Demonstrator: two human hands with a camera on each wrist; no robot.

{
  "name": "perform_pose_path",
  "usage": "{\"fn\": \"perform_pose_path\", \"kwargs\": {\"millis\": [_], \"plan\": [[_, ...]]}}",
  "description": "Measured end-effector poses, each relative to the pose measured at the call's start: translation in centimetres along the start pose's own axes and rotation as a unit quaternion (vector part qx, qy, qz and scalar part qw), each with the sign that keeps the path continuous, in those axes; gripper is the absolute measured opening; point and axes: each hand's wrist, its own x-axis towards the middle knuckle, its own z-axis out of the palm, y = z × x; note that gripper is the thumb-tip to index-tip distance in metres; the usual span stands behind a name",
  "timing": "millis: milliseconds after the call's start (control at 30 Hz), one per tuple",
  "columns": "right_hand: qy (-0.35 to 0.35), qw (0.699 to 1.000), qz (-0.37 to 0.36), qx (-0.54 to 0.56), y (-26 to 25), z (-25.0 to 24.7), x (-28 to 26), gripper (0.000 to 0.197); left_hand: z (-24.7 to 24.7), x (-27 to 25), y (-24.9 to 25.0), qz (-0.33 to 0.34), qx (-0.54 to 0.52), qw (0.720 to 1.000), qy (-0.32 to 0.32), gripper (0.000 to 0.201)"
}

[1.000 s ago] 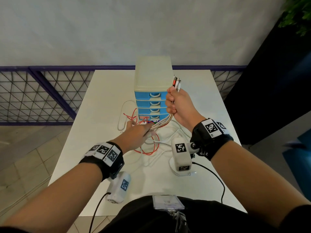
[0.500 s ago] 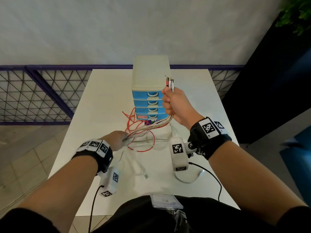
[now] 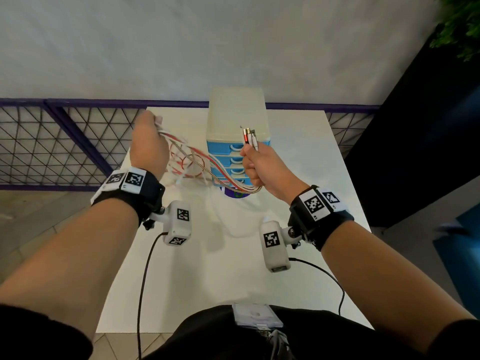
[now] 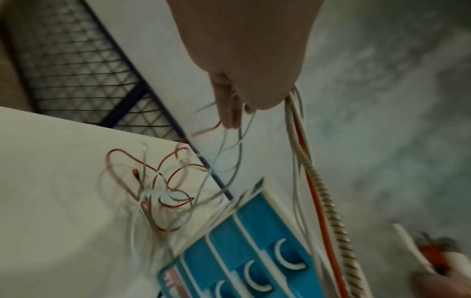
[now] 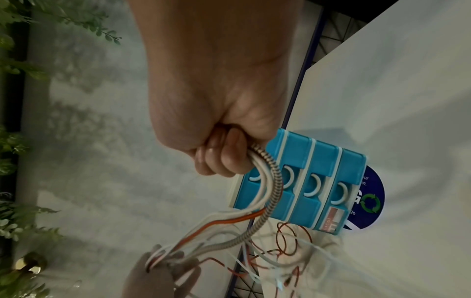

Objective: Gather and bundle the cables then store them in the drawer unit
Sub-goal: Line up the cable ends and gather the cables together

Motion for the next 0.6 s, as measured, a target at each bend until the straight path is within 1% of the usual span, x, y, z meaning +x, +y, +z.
{"fn": "perform_pose_path", "kwargs": {"millis": [33, 67, 100, 133, 167, 200, 233, 267, 300, 333, 367, 400, 433, 467, 500, 533, 567, 600], "plan": [[0.001, 1.000, -0.003, -0.001, -0.1, 0.0, 0.1, 0.024, -0.3, -0.2, 1.0, 0.029, -0.010, 0.999, 0.030, 0.021], [0.002, 1.000, -0.007, -0.004, -0.1, 0.0, 0.1, 0.024, -0.3, -0.4, 1.2, 0.055, -0.007, 0.998, 0.042, 0.022], [0.003, 1.000, -0.010, -0.010, 0.0, -0.1, 0.1, 0.024, -0.2, -0.7, 1.2, 0.074, 0.004, 0.996, 0.041, 0.022], [0.003, 1.000, -0.011, -0.017, 0.1, -0.2, 0.1, 0.025, 0.0, -1.2, 0.7, 0.088, 0.026, 0.996, 0.021, 0.022], [0.002, 1.000, -0.010, -0.026, 0.3, -0.4, 0.1, 0.025, 0.6, -1.7, -0.3, 0.106, 0.060, 0.992, -0.023, 0.024], [0.001, 1.000, -0.006, -0.030, 0.5, -0.5, 0.0, 0.025, 1.2, -2.3, -1.4, 0.125, 0.100, 0.983, -0.088, 0.024], [-0.001, 1.000, 0.001, -0.027, 0.7, -0.8, -0.1, 0.025, 1.8, -3.0, -2.5, 0.134, 0.138, 0.966, -0.171, 0.024], [-0.003, 1.000, 0.010, -0.014, 1.0, -0.9, -0.1, 0.024, 2.3, -3.9, -3.6, 0.128, 0.174, 0.941, -0.261, 0.028], [-0.006, 1.000, 0.020, 0.007, 1.3, -1.1, -0.1, 0.024, 2.7, -4.6, -4.4, 0.115, 0.218, 0.902, -0.355, 0.043], [-0.008, 0.999, 0.029, 0.034, 1.6, -1.1, -0.1, 0.024, 2.9, -5.4, -4.6, 0.101, 0.279, 0.850, -0.436, 0.064], [-0.011, 0.997, 0.035, 0.061, 1.9, -1.2, -0.1, 0.024, 3.2, -6.0, -4.4, 0.093, 0.336, 0.801, -0.487, 0.078], [-0.014, 0.996, 0.038, 0.082, 2.1, -1.2, 0.0, 0.024, 3.3, -6.5, -3.4, 0.102, 0.375, 0.772, -0.503, 0.079], [-0.019, 0.994, 0.041, 0.099, 2.3, -1.1, 0.1, 0.024, 3.7, -6.9, -2.1, 0.126, 0.379, 0.770, -0.498, 0.073], [-0.025, 0.993, 0.044, 0.111, 2.4, -1.0, 0.1, 0.024, 3.8, -7.1, -0.4, 0.150, 0.346, 0.788, -0.487, 0.068], [-0.032, 0.991, 0.047, 0.120, 2.4, -0.8, 0.2, 0.023, 4.0, -7.1, 1.3, 0.160, 0.281, 0.816, -0.478, 0.066], [-0.039, 0.990, 0.049, 0.123, 2.5, -0.7, 0.2, 0.023, 4.2, -6.8, 2.8, 0.156, 0.193, 0.846, -0.471, 0.063], [-0.049, 0.990, 0.047, 0.120, 2.5, -0.6, 0.2, 0.023, 4.4, -6.5, 4.0, 0.134, 0.088, 0.876, -0.454, 0.057], [-0.060, 0.991, 0.041, 0.113, 2.5, -0.5, 0.1, 0.023, 4.6, -6.4, 5.1, 0.094, -0.022, 0.903, -0.420, 0.049]]}}
